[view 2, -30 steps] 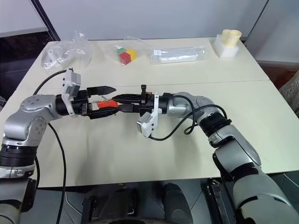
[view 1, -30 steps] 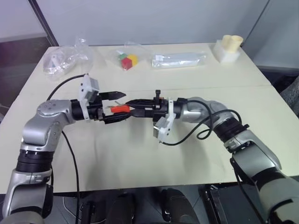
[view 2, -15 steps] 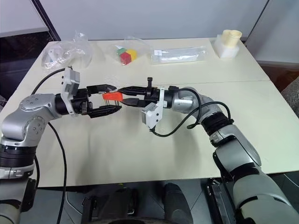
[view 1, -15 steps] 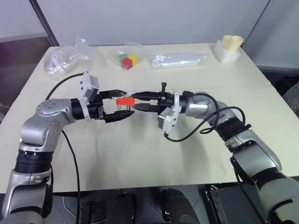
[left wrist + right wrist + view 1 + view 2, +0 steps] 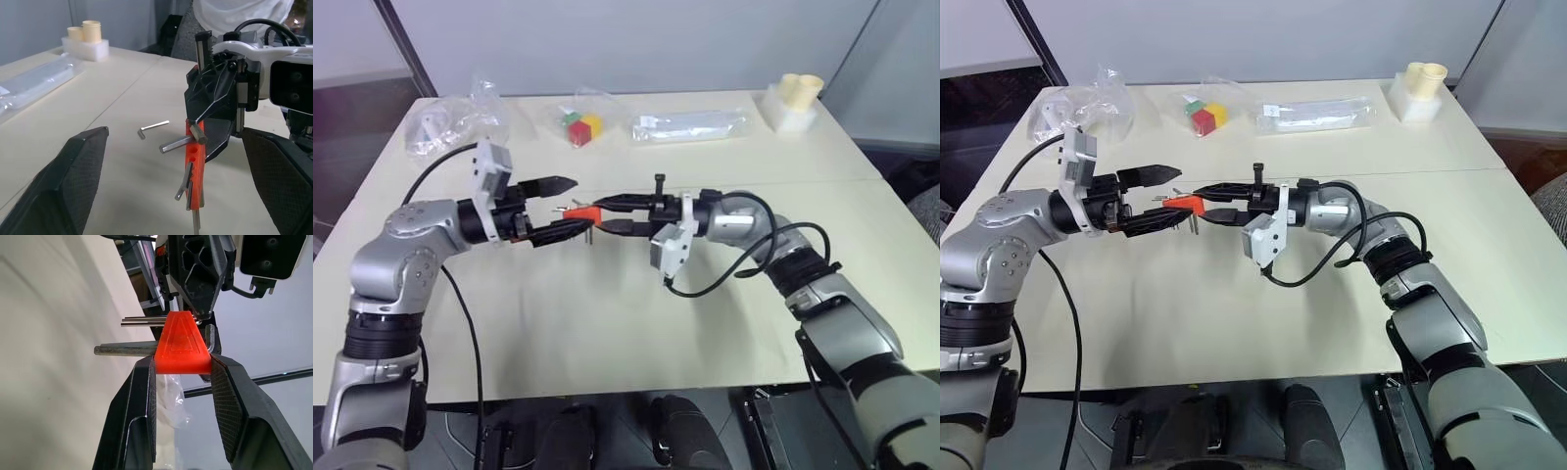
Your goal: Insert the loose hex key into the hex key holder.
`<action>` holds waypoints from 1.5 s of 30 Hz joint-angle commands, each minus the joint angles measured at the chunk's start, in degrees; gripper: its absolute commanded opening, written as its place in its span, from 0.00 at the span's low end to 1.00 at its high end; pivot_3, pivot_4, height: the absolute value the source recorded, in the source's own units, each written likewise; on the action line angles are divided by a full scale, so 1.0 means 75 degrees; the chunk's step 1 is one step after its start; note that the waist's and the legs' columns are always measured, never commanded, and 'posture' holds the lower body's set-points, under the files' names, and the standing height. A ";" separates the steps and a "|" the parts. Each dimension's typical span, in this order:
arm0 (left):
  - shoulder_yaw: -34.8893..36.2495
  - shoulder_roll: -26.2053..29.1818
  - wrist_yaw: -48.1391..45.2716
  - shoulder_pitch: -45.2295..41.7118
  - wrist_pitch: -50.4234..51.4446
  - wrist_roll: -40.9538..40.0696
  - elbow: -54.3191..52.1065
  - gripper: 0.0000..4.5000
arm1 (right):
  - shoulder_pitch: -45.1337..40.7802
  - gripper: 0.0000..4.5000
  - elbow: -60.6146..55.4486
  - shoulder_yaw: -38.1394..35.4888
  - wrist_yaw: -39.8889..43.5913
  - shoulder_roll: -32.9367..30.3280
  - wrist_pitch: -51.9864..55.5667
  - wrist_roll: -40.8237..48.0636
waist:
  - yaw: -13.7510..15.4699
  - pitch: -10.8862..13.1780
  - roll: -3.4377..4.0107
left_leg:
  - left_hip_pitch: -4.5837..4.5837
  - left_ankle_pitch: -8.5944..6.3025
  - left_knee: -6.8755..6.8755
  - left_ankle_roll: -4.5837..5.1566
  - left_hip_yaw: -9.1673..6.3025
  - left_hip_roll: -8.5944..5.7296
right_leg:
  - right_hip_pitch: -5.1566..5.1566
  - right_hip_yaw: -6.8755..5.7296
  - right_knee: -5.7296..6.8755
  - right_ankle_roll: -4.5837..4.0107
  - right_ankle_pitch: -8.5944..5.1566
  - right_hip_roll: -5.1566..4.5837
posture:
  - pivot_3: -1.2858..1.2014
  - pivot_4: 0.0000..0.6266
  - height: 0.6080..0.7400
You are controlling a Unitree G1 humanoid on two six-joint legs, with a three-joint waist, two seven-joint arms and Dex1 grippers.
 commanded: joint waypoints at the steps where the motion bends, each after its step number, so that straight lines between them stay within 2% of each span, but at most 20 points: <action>1: 0.0111 -0.0005 0.0005 -0.0136 -0.0044 -0.0056 -0.0089 0.83 | -0.0030 0.22 -0.0278 -0.0300 0.0067 0.0043 0.0016 0.0227 | 0.0001 0.0000 0.0000 | 0.0000 0.0000 0.0000 0.0000 0.0000 0.0000 | 0.0000 0.0000 0.0000 0.0000 0.0000 0.0000 | 0.52 0.24 1.00; 22: 0.0085 -0.0020 -0.0130 -0.0113 0.0334 -0.0116 0.0060 0.83 | -0.0030 0.22 -0.0569 -0.0538 0.0233 0.0150 0.0116 0.0217 | 0.0000 0.0000 0.0000 | 0.0000 0.0000 0.0000 0.0000 0.0000 0.0000 | 0.0000 0.0000 0.0001 0.0000 0.0000 -0.0003 | 0.52 0.24 1.00; 25: 0.0097 -0.0052 -0.0116 -0.0123 0.0361 -0.0145 0.0090 0.64 | -0.0020 0.22 -0.0587 -0.0538 0.0239 0.0147 0.0126 0.0206 | 0.0001 0.0000 0.0000 | 0.0000 0.0000 0.0000 0.0000 0.0000 0.0000 | 0.0000 0.0000 0.0001 0.0000 0.0000 -0.0002 | 0.52 0.24 1.00; 30: 0.0098 -0.0112 -0.0098 -0.0132 0.0400 -0.0173 0.0101 0.08 | 0.0027 0.22 -0.0653 -0.0553 0.0259 0.0120 0.0144 0.0198 | 0.0006 0.0000 0.0000 | 0.0000 0.0000 0.0001 0.0000 0.0000 0.0000 | 0.0000 0.0000 0.0001 0.0000 0.0000 -0.0003 | 0.52 0.24 1.00; 31: 0.0107 -0.0126 -0.0094 -0.0136 0.0415 -0.0194 0.0104 0.01 | 0.0038 0.22 -0.0669 -0.0562 0.0265 0.0119 0.0155 0.0192 | 0.0003 0.0000 0.0000 | 0.0000 0.0000 0.0001 0.0000 0.0000 0.0000 | 0.0000 0.0000 0.0001 0.0000 0.0000 -0.0003 | 0.52 0.24 1.00; 45: 0.0140 -0.0267 0.0003 -0.0252 0.0495 -0.0222 0.0158 0.01 | 0.0204 0.22 -0.0819 -0.0599 0.0364 0.0122 0.0202 0.0081 | 0.0002 0.0000 0.0000 | 0.0000 0.0000 0.0001 0.0000 0.0000 0.0000 | 0.0000 0.0000 0.0002 0.0000 0.0000 -0.0003 | 0.52 0.24 1.00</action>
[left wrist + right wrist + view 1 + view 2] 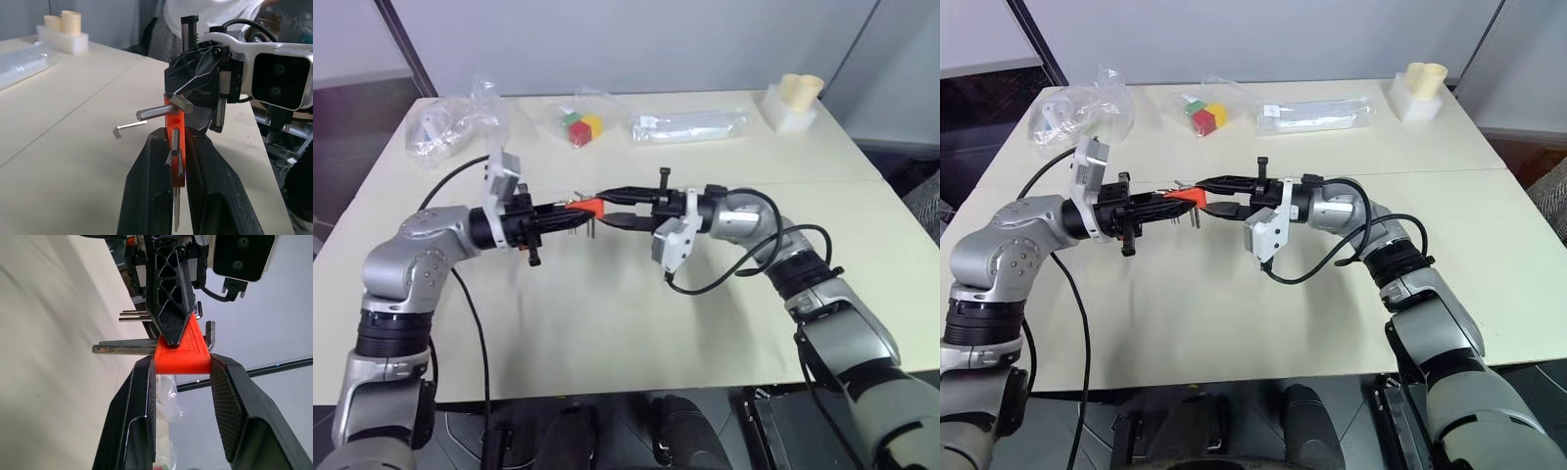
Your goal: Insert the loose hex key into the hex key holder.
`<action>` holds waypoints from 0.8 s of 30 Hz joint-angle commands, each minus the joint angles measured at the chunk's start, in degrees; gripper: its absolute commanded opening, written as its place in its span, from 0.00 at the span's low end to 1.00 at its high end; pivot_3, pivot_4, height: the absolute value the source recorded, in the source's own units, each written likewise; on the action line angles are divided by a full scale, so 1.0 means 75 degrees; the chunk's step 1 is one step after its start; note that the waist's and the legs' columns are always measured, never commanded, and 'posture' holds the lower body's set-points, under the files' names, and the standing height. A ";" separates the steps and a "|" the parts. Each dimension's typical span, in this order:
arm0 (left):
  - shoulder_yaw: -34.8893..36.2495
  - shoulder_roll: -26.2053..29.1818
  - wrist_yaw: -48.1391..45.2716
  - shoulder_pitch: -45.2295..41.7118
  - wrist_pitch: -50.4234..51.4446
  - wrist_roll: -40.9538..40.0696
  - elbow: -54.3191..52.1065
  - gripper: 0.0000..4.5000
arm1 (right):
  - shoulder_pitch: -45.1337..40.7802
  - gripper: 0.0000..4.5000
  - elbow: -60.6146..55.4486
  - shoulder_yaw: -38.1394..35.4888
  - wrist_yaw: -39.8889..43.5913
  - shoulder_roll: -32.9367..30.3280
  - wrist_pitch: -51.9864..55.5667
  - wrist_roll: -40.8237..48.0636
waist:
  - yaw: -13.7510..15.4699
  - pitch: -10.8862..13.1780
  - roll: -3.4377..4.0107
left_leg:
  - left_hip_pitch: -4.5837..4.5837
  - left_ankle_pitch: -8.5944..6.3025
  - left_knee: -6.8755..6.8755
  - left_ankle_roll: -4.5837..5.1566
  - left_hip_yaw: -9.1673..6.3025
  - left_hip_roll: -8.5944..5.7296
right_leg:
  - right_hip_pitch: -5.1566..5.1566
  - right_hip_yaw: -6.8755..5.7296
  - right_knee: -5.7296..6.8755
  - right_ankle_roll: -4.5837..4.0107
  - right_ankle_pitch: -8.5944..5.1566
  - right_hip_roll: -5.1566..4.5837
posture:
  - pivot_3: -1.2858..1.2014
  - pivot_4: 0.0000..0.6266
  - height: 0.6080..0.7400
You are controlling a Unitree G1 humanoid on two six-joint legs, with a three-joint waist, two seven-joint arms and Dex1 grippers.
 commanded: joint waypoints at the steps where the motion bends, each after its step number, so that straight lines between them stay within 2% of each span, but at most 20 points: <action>1: 0.0206 0.0004 0.0242 -0.0217 -0.0070 0.0015 0.0009 0.01 | 0.0017 0.22 -0.0402 -0.0041 0.0086 0.0011 -0.0139 0.0005 | 0.0002 0.0000 0.0000 | 0.0000 0.0000 0.0000 0.0000 0.0000 0.0000 | 0.0000 0.0000 0.0000 0.0000 0.0000 0.0000 | 0.52 0.24 1.00; 13: 0.0121 0.0003 0.0191 -0.0224 -0.0099 0.0094 -0.0058 0.01 | 0.0066 0.22 -0.0360 -0.0022 0.0494 -0.0062 0.0110 0.0103 | 0.0002 0.0000 0.0000 | 0.0000 0.0000 0.0001 0.0000 0.0000 0.0000 | 0.0000 0.0000 0.0000 0.0000 0.0000 0.0000 | 0.52 0.24 1.00; 18: 0.0095 0.0014 0.0176 -0.0231 -0.0104 0.0125 -0.0059 0.00 | 0.0075 0.75 -0.0360 -0.0048 0.0550 -0.0060 0.0143 0.0034 | 0.0003 0.0000 0.0000 | 0.0000 0.0000 0.0001 0.0000 0.0000 0.0000 | 0.0000 0.0000 0.0000 0.0000 0.0000 0.0000 | 0.52 0.24 1.00; 20: 0.0093 0.0003 0.0181 -0.0261 -0.0089 0.0117 -0.0060 0.00 | 0.0057 0.99 -0.0343 -0.0061 0.0535 -0.0050 0.0141 -0.0004 | 0.0002 0.0000 0.0000 | 0.0000 0.0000 0.0001 0.0000 0.0000 0.0000 | 0.0000 0.0000 0.0001 0.0000 0.0000 0.0000 | 0.52 0.24 1.00; 24: 0.0103 -0.0013 0.0206 -0.0298 -0.0051 0.0074 -0.0095 0.00 | 0.0058 0.99 -0.0363 -0.0072 0.0556 -0.0048 0.0179 -0.0029 | 0.0002 0.0000 0.0000 | 0.0000 0.0000 0.0001 0.0000 0.0000 0.0000 | 0.0000 0.0000 0.0001 0.0000 0.0000 0.0000 | 0.52 0.24 1.00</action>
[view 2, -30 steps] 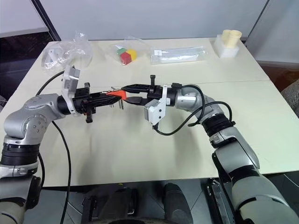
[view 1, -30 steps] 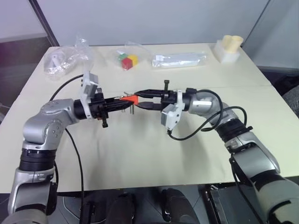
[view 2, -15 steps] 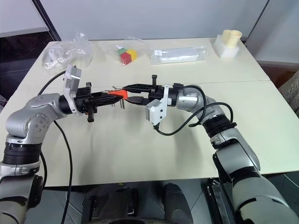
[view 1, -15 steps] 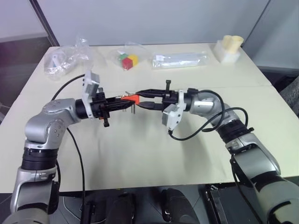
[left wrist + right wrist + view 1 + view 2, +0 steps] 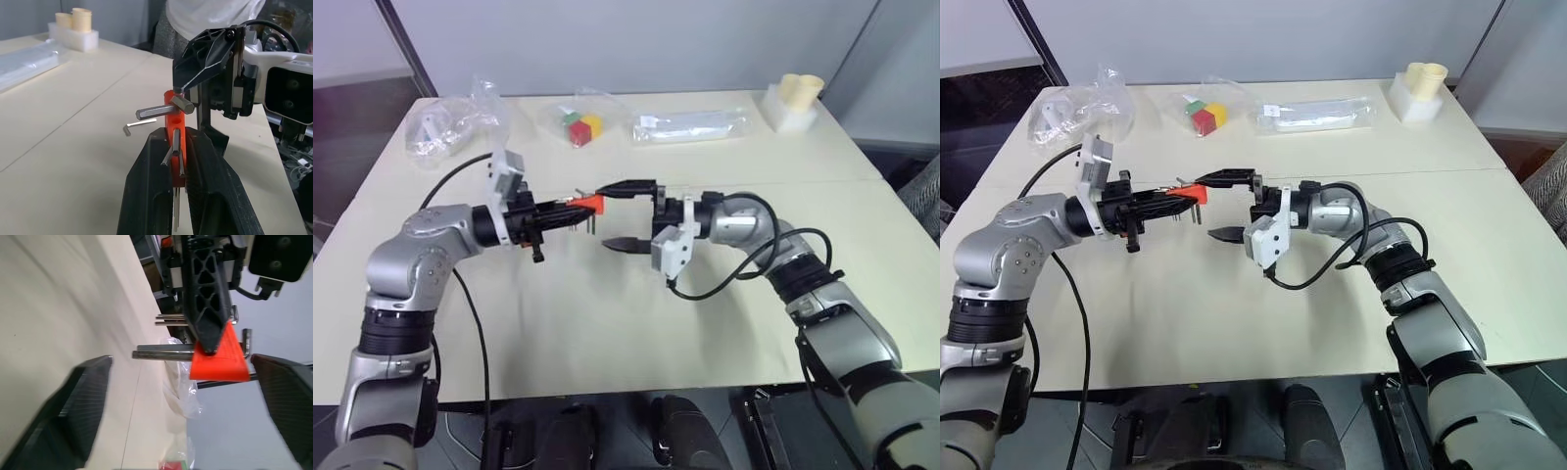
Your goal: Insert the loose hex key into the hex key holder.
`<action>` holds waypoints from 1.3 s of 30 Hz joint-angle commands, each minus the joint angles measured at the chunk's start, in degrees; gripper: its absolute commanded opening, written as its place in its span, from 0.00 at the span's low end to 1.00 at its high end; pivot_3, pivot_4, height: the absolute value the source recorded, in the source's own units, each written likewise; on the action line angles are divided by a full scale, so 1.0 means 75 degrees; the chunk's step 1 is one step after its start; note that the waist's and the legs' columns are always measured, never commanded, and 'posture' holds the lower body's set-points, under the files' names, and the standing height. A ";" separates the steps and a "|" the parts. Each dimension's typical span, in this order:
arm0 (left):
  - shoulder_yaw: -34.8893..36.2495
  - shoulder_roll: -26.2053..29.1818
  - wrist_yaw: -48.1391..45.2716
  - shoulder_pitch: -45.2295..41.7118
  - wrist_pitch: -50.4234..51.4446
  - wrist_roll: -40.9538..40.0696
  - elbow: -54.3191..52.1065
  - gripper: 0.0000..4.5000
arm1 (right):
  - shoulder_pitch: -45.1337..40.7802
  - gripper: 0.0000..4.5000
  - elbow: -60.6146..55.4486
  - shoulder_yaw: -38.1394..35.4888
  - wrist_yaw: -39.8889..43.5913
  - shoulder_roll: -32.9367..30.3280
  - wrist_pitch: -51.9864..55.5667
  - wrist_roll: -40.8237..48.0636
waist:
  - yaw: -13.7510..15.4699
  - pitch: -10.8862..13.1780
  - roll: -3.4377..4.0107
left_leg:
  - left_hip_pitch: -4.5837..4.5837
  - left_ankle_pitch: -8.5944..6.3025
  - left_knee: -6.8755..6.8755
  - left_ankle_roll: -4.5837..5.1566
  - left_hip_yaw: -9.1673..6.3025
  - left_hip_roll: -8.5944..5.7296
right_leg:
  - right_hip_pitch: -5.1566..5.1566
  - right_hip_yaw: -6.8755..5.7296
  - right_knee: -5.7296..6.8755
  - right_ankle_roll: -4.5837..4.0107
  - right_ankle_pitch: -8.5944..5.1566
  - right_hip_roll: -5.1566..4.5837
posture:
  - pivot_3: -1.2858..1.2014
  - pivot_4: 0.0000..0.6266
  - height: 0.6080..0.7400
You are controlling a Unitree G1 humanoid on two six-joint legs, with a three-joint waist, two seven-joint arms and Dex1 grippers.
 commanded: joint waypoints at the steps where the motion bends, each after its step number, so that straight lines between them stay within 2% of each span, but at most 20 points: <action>1: 0.0155 0.0039 0.0004 -0.0176 -0.0053 -0.0106 -0.0157 0.00 | -0.0057 0.99 -0.0272 -0.0121 -0.0012 -0.0014 -0.0006 0.0020 | 0.0000 0.0000 0.0000 | 0.0000 0.0000 0.0000 0.0000 0.0000 0.0000 | 0.0000 0.0000 0.0000 0.0000 0.0000 0.0000 | 0.52 0.24 1.00; 7: 0.0154 0.0062 0.0012 -0.0141 -0.0076 -0.0084 -0.0217 0.00 | 0.0043 0.99 -0.0250 -0.0279 -0.0079 -0.0287 0.0459 -0.0240 | 0.0011 0.0000 0.0000 | 0.0000 0.0000 0.0001 0.0000 0.0000 0.0000 | 0.0000 0.0000 0.0000 0.0000 0.0000 0.0000 | 0.52 0.24 1.00; 10: 0.0156 0.0095 0.0030 -0.0097 -0.0110 -0.0037 -0.0267 0.00 | 0.0193 0.99 -0.0355 -0.0518 -0.0112 -0.0521 0.1129 -0.0204 | 0.0040 0.0000 0.0000 | 0.0000 0.0000 0.0001 0.0000 0.0000 -0.0001 | 0.0001 0.0000 0.0000 0.0000 0.0000 0.0000 | 0.52 0.24 1.00; 17: 0.0106 0.0202 0.0061 0.0177 -0.0320 0.0154 -0.0496 0.00 | 0.1053 0.99 -0.1290 -0.1175 0.0859 -0.1626 0.4176 0.0139 | 0.0178 0.0000 0.0000 | -0.0002 -0.0002 0.0010 0.0003 0.0002 -0.0003 | 0.0003 0.0001 -0.0002 0.0000 0.0000 -0.0001 | 0.52 0.24 1.00; 23: 0.0062 0.0148 0.0150 0.0299 -0.0465 0.0244 -0.0591 0.00 | 0.1394 0.99 -0.1897 -0.1425 0.1806 -0.1833 0.6708 0.0445 | 0.0176 0.0001 0.0001 | -0.0002 -0.0003 0.0021 0.0006 0.0002 0.0001 | 0.0007 0.0000 0.0000 0.0000 0.0000 -0.0001 | 0.52 0.24 1.00; 32: -0.0019 0.0084 0.0148 0.0317 -0.0616 0.0399 -0.0557 0.00 | 0.0354 0.99 -0.1333 -0.1511 0.2842 -0.1437 1.0410 0.0941 | 0.0192 0.0001 0.0001 | -0.0002 -0.0005 0.0029 0.0008 0.0001 0.0001 | 0.0009 -0.0005 0.0001 0.0000 0.0000 0.0004 | 0.52 0.24 1.00; 39: -0.0049 0.0071 0.0214 0.0339 -0.0713 0.0461 -0.0540 0.00 | -0.1100 0.99 0.1153 -0.1336 0.3480 -0.0985 1.1994 0.1121 | 0.0190 0.0001 0.0001 | -0.0003 -0.0006 0.0029 0.0010 0.0001 0.0001 | 0.0009 -0.0006 0.0000 0.0000 0.0000 0.0003 | 0.52 0.24 1.00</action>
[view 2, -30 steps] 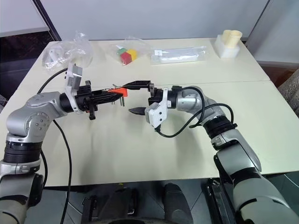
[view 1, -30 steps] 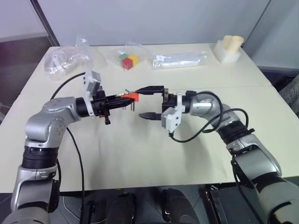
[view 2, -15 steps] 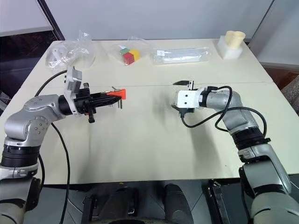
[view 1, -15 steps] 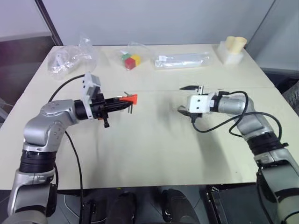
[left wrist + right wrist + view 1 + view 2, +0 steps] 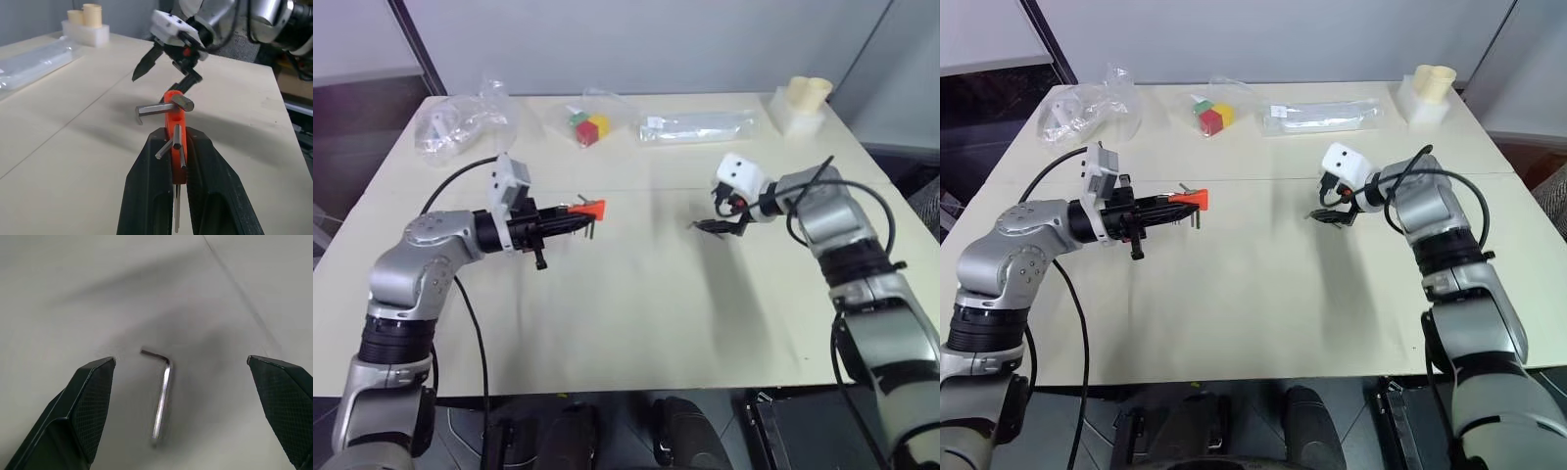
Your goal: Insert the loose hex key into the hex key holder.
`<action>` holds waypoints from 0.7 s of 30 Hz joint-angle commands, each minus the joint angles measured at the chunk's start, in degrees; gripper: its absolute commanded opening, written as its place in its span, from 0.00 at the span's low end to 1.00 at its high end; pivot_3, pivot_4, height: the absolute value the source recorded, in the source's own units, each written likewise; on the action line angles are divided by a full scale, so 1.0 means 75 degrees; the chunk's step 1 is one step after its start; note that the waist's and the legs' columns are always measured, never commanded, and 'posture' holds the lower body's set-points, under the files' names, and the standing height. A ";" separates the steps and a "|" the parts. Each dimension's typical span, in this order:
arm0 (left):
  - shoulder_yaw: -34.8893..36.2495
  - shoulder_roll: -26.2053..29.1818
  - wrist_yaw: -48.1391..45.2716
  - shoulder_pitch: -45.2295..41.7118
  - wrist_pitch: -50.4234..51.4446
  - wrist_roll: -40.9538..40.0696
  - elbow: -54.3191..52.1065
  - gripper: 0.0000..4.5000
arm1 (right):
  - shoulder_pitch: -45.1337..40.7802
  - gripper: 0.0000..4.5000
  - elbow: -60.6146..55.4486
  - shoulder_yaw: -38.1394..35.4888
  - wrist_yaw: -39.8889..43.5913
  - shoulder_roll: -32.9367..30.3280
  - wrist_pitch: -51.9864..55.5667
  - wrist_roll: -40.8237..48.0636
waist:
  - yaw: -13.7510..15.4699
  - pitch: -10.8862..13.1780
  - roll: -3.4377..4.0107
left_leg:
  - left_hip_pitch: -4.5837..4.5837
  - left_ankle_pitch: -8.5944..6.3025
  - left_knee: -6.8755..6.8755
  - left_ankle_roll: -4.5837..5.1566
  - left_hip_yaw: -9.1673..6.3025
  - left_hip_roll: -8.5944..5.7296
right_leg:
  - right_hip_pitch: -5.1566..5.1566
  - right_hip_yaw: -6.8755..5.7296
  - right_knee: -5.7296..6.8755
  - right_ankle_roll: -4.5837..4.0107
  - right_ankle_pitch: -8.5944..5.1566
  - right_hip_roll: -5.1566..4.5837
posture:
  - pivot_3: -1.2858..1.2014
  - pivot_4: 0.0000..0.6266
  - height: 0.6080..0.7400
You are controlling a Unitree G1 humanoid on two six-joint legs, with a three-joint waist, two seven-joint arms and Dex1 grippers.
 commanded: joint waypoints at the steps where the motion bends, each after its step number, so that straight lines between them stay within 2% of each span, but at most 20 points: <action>1: 0.0120 0.0031 0.0068 -0.0020 -0.0176 0.0020 -0.0216 0.00 | -0.0481 0.99 0.0849 -0.0017 0.0223 0.0117 0.0400 0.0038 | 0.0015 0.0000 0.0000 | -0.0001 0.0000 0.0000 0.0001 0.0000 -0.0001 | 0.0000 0.0000 0.0000 0.0000 0.0000 -0.0001 | 0.52 0.24 1.00; 19: 0.0268 0.0135 0.0380 0.0283 -0.0080 -0.0069 -0.0614 0.00 | -0.1362 0.99 0.3523 0.0082 -0.0496 0.1071 -0.0571 -0.0427 | -0.0030 0.0001 0.0002 | -0.0002 -0.0001 0.0000 0.0000 -0.0001 -0.0002 | -0.0002 0.0002 0.0001 0.0001 0.0001 -0.0012 | 0.52 0.24 1.00; 21: 0.0280 0.0139 0.0405 0.0304 -0.0084 -0.0067 -0.0641 0.00 | -0.1415 0.88 0.3727 0.0120 -0.0498 0.1110 -0.0644 -0.0510 | -0.0031 0.0001 0.0002 | -0.0002 -0.0001 0.0000 0.0000 -0.0001 -0.0002 | -0.0002 0.0003 0.0001 0.0001 0.0000 -0.0012 | 0.52 0.24 1.00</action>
